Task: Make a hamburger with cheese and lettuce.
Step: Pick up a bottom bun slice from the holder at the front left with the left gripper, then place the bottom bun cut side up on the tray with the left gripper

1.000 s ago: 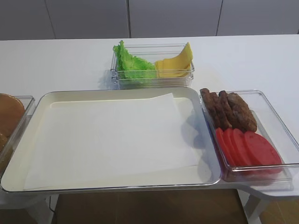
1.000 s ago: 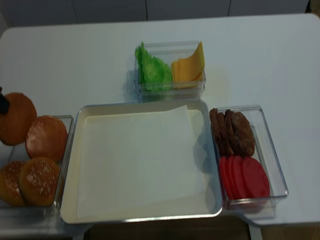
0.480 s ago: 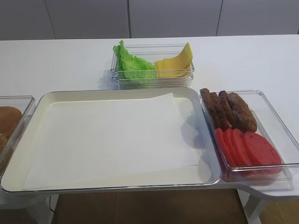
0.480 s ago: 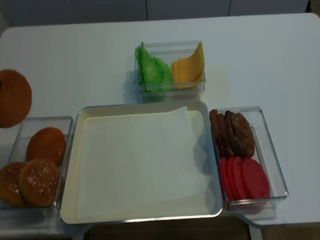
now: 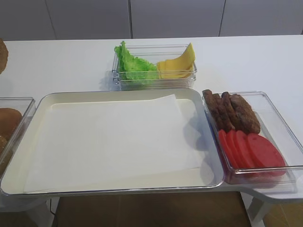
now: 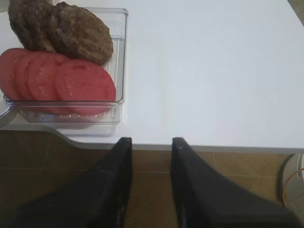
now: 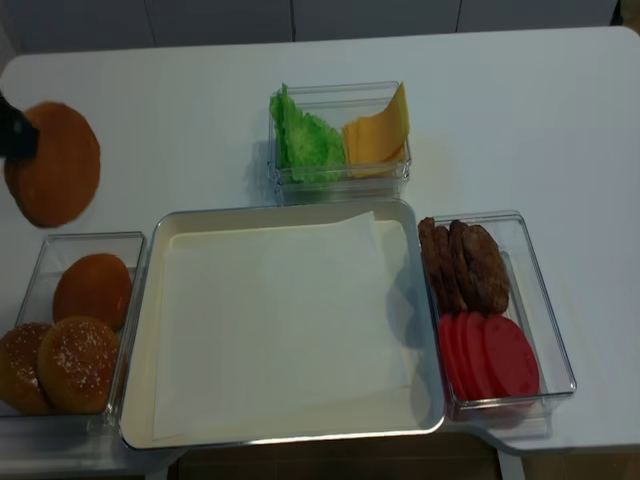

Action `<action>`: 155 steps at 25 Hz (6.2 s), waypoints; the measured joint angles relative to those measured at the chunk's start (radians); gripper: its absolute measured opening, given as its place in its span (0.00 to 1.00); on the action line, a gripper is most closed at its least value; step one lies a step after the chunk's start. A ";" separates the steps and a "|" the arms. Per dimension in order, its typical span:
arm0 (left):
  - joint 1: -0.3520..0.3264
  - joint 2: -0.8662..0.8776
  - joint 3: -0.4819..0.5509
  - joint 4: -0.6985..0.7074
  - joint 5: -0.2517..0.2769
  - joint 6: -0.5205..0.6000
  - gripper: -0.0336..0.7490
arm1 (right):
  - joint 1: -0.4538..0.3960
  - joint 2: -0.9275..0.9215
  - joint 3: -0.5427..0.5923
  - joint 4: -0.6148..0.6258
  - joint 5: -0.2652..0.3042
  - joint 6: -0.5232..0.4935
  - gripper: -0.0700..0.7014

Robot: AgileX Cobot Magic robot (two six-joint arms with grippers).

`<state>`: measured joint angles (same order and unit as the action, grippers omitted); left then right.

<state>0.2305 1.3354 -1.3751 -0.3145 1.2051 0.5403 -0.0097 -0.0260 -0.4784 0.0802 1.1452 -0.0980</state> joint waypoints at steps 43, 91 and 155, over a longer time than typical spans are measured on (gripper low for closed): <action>-1.158 0.342 0.000 0.973 0.018 -0.997 0.20 | 0.000 0.000 0.000 0.002 0.000 0.000 0.37; -1.161 0.430 -0.002 1.016 0.008 -1.184 0.20 | 0.000 0.000 0.000 0.002 0.000 0.000 0.37; -1.161 0.430 -0.002 0.854 -0.112 -1.241 0.44 | 0.000 0.000 0.000 0.002 0.000 0.000 0.37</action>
<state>-0.9303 1.7651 -1.3770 0.5393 1.0932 -0.7005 -0.0097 -0.0260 -0.4784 0.0819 1.1452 -0.0980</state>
